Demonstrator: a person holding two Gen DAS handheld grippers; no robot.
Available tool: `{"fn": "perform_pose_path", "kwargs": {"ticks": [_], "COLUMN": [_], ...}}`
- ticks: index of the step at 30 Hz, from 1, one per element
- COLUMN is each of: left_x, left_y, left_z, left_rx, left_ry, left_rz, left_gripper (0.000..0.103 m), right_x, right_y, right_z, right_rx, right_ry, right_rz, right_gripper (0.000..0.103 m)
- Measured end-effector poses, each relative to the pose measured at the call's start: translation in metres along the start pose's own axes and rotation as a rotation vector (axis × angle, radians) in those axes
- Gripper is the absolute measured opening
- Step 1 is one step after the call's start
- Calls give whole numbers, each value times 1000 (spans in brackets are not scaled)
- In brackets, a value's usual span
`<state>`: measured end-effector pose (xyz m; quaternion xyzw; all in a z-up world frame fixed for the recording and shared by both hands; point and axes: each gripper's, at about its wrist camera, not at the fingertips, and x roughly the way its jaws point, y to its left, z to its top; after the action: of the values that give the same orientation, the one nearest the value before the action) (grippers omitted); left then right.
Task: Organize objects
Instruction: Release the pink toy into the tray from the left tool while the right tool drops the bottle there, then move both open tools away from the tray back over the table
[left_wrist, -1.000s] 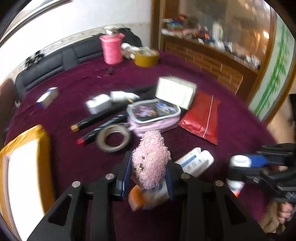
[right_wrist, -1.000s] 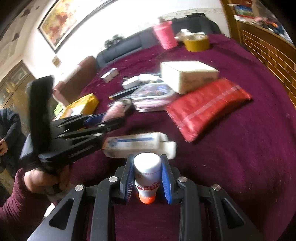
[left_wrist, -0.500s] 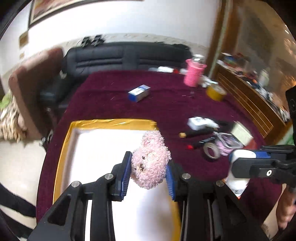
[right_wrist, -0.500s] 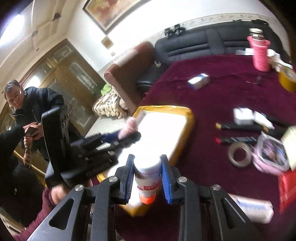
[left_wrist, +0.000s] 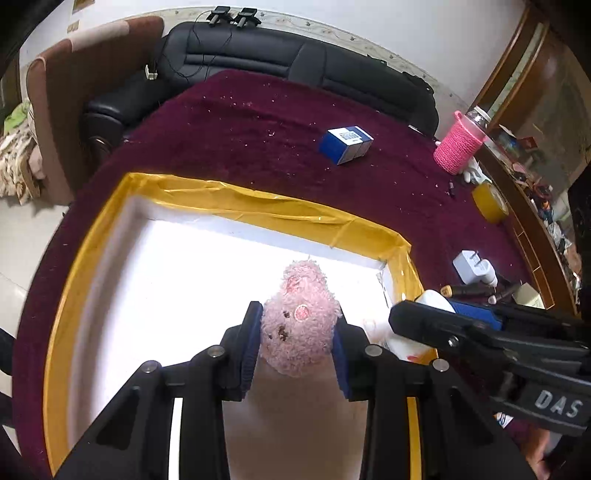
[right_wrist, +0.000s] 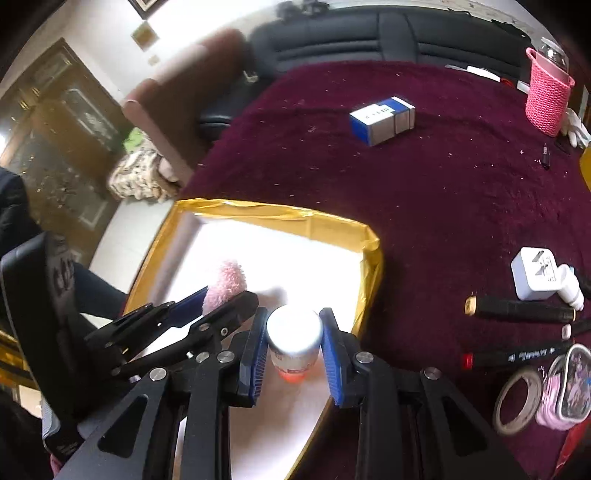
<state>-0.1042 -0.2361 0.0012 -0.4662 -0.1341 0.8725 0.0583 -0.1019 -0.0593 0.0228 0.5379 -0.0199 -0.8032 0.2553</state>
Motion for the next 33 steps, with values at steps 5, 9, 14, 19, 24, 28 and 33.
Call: {"fn": "perform_pose_path", "kwargs": {"ticks": [5,9,14,19,24,28,33], "left_x": [2,-2,-21,-48,-93,-139,-197], "left_y": [4,4,0,-10,-39,-72,-113], "left_z": [5,6,4,-4,-19,-33,-40], "left_rx": [-25,-39,-37,-28,16,57,89], "left_ry": [-12,-34,-84,-112,-197,-321,-394], "left_rz": [-11,-9,0,28,10,-59,-133], "left_gripper": [37,60,80,80,81,87,87], "right_x": [11,17,8,-36,-140,-249,-260], "right_y": [-11,-14,-17,-28,-53,-69,-126], "right_z": [12,18,20,15,13,-38,-95], "right_rx": [32,60,68,59,27,-88,41], "right_ry": [10,8,-31,-78,-219,-628,-403], "right_rz": [-10,-2,35,-7,-119,-106,-102], "right_gripper": [30,31,40,44,57,103,96]}}
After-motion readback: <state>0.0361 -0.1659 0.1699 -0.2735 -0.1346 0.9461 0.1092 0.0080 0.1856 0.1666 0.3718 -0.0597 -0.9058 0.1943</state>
